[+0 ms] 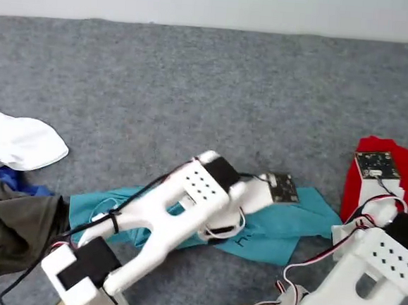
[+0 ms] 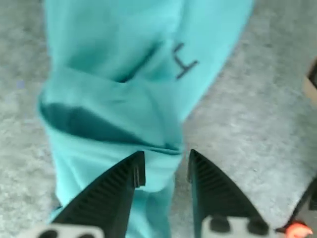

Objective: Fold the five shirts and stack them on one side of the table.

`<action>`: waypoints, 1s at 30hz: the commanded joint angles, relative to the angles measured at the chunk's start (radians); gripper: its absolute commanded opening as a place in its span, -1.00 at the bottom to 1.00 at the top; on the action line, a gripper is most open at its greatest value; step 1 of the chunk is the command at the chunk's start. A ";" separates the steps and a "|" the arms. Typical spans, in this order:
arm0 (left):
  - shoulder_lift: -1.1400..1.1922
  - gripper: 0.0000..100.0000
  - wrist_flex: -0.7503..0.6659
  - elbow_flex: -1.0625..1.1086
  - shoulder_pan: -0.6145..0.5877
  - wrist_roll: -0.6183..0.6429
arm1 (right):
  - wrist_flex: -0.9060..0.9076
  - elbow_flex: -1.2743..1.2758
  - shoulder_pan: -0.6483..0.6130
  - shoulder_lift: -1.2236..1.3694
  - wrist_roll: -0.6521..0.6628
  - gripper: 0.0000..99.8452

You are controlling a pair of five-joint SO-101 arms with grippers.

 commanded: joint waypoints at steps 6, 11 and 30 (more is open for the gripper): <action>0.066 -0.67 -0.048 -0.004 -0.020 -0.014 | 0.007 -0.058 0.004 -0.015 0.012 -0.37; 0.149 -0.68 -0.078 -0.004 -0.020 -0.014 | 0.007 -0.058 0.004 -0.018 0.014 -0.37; 0.161 -0.68 -0.068 0.039 -0.021 -0.017 | 0.001 -0.058 0.004 -0.018 0.014 -0.37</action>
